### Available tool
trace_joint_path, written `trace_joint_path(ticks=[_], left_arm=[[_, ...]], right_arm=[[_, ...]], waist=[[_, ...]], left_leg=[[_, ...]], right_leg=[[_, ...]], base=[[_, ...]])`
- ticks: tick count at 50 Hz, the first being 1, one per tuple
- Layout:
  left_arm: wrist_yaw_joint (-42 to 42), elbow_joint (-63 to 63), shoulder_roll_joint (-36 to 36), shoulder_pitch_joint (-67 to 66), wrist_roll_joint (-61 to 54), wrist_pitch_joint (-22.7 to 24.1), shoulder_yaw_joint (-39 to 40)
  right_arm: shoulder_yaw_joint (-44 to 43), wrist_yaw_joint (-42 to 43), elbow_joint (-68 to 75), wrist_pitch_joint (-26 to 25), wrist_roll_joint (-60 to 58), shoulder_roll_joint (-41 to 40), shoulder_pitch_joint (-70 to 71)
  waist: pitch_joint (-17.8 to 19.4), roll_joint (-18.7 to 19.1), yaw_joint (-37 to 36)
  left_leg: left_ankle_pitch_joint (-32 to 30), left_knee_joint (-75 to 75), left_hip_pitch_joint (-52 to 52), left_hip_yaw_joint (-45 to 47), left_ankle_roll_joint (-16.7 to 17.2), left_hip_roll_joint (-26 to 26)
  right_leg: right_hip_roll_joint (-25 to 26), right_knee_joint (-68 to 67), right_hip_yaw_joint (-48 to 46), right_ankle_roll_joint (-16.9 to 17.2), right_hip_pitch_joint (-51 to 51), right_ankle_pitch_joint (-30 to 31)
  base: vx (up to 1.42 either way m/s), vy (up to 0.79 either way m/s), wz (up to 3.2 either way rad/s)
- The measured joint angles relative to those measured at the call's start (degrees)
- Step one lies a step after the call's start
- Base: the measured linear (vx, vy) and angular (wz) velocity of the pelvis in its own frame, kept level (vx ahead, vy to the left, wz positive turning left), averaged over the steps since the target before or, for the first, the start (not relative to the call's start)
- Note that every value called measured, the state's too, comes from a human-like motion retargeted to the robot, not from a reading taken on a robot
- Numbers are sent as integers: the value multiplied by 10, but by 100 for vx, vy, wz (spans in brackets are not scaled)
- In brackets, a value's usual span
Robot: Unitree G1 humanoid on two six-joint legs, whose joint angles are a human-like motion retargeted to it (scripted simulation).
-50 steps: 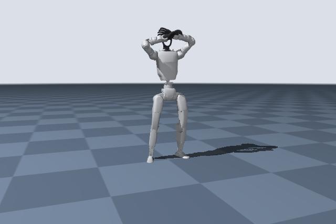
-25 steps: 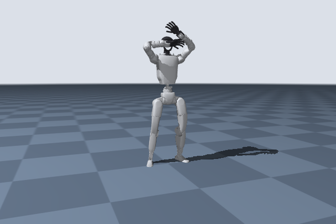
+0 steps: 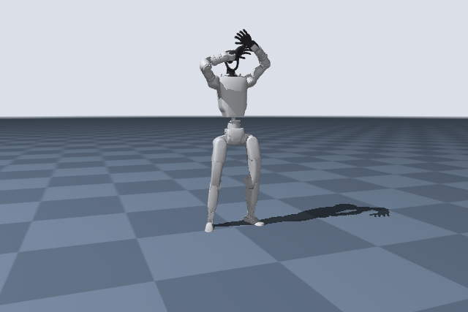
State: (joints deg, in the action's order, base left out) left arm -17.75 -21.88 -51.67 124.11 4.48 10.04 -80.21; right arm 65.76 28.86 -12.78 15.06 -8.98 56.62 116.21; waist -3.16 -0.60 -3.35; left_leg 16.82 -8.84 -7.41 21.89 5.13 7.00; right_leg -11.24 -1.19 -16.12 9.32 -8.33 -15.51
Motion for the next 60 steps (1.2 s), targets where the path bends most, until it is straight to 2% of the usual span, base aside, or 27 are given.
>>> trace_joint_path(ticks=[2, 5, 8, 10, 13, 16, 18, 20, 22, 24, 27, 30, 33, 37, 40, 42, 45, 47, 50, 52, 56, 60], left_arm=[[60, 54, -13, -30, 1, 32, 0], [82, 210, -37, -59, 20, 56, 0], [46, 351, -40, -59, 28, 60, 0], [0, 392, -34, -45, 22, 56, 0], [-91, 338, -24, -16, 25, 42, 13], [-164, 211, -16, -4, 13, 23, 38], [-160, 126, -13, -1, -18, 20, 30], [-104, 69, -12, 0, -47, 21, 2], [-37, 69, -13, -16, -41, 31, 0], [0, 129, -23, -44, -29, 61, 0], [1, 276, -31, -69, -5, 88, 0], [-26, 381, -16, -60, 0, 80, 0], [-93, 355, -2, -31, -5, 54, 10], [-161, 193, -4, -15, -14, 13, 64], [-146, 74, -13, -19, -25, -13, 67], [-92, 46, -21, -37, -34, -8, 42], [-25, 99, -32, -61, -23, 17, 0], [-7, 194, -41, -86, 15, 41, 0], [-15, 342, -37, -82, 91, 59, 0], [-50, 391, -23, -60, 110, 53, 0], [-147, 340, -5, -32, 61, 26, 28], [-151, 177, -4, -46, 4, 4, 86]], right_arm=[[-10, 30, 35, 15, 81, -24, -5], [14, 42, 113, 27, 188, -52, 9], [69, -5, 177, 3, 181, -51, 32], [108, -54, 188, -13, 134, -40, 39], [142, -117, 135, -9, 29, -18, 38], [119, -103, 34, 10, -8, 2, 16], [59, -69, -26, 19, 26, 2, -25], [-15, -37, -55, 24, 67, -11, -66], [-48, 0, -34, 22, 87, -23, -63], [-51, 39, 23, 25, 102, -40, -47], [-26, 57, 137, 27, 147, -61, -18], [2, 8, 213, 15, 178, -61, -17], [21, -62, 183, 11, 164, -41, -43], [24, -97, 41, 21, 118, -20, -61], [-17, -72, -33, 22, 116, -27, -69], [-46, -48, -27, 21, 127, -39, -69], [-44, 5, 47, 17, 142, -47, -30], [-2, 29, 116, 15, 142, -51, 9], [71, 33, 205, 1, 111, -52, 57], [105, 7, 223, -9, 82, -43, 63], [126, -61, 149, -4, 29, -20, 41], [94, -77, 8, 10, -8, -7, 7]], waist=[[-8, 15, -8], [-15, 33, -17], [-16, 26, -10], [-14, 11, 0], [-8, -8, 12], [0, -6, 8], [-3, -2, 7], [-9, 1, 9], [-4, 12, -1], [-11, 26, -10], [-17, 38, -14], [-18, 24, -4], [-18, 3, 11], [-12, -1, 14], [-14, 1, 15], [-25, 1, 17], [-26, 5, 11], [-31, 18, 0], [-38, 28, -8], [-39, 18, -3], [-33, -8, 13], [-30, -8, 9]], left_leg=[[0, 0, 2, 1, 0, 1], [0, -1, 5, 1, 2, 4], [0, -1, 6, -1, 6, 5], [0, 0, 7, -3, 8, 5], [-1, 0, 6, -7, 10, 3], [-1, 1, 4, -8, 6, 1], [-2, 0, 6, -8, 2, 0], [-2, 0, 7, -8, -1, -1], [-1, 0, 6, -6, -4, -1], [0, 0, 6, -5, -3, 1], [1, 0, 6, -3, 0, 3], [2, 0, 5, -4, 5, 4], [2, 0, 5, -6, 7, 3], [3, 0, 1, -7, 3, 0], [3, 0, 0, -5, -1, -2], [3, 1, 2, -4, -2, -2], [5, 0, 0, -3, 0, 0], [5, 0, 1, -3, 3, 2], [6, 0, 3, -5, 8, 4], [6, 0, 4, -6, 10, 4], [6, 0, 2, -9, 10, 2], [6, 0, -1, -6, 5, 0]], right_leg=[[1, 0, 1, -3, 2, 1], [4, 0, 3, -10, 5, 2], [5, -1, 1, -14, 6, 2], [5, -1, -1, -15, 5, 2], [3, -1, -5, -12, 3, 0], [1, -1, -7, -7, 0, -1], [0, 0, -8, -2, 0, 0], [-1, 0, -8, -1, 2, 0], [-1, -1, -6, -3, 2, -1], [1, -1, -4, -6, 3, -1], [3, -2, -1, -13, 4, -1], [4, -3, -2, -16, 4, -1], [3, -3, -4, -15, 2, -3], [0, -2, -6, -10, -3, -6], [-2, -1, -5, -8, -3, -7], [-2, -1, -5, -8, -1, -7], [0, -1, -3, -12, -2, -7], [2, 0, -2, -14, -1, -6], [4, 1, -4, -17, -1, -5], [4, 1, -6, -17, -2, -5], [3, 2, -9, -16, -5, -7], [0, 1, -7, -11, -6, -8]], base=[[0, 0, 0], [0, 0, 0], [0, 0, 0], [0, 0, 0], [0, 0, 0], [0, 0, 0], [0, 0, 0], [0, 0, 0], [0, 0, 0], [0, 0, 0], [0, 0, 0], [0, 0, 0], [0, 0, 0], [0, 0, 0], [0, 0, 0], [0, 0, 0], [0, 0, 0], [0, 0, 0], [0, 0, 0], [0, 0, 0], [0, 0, 0], [0, 0, 0]])
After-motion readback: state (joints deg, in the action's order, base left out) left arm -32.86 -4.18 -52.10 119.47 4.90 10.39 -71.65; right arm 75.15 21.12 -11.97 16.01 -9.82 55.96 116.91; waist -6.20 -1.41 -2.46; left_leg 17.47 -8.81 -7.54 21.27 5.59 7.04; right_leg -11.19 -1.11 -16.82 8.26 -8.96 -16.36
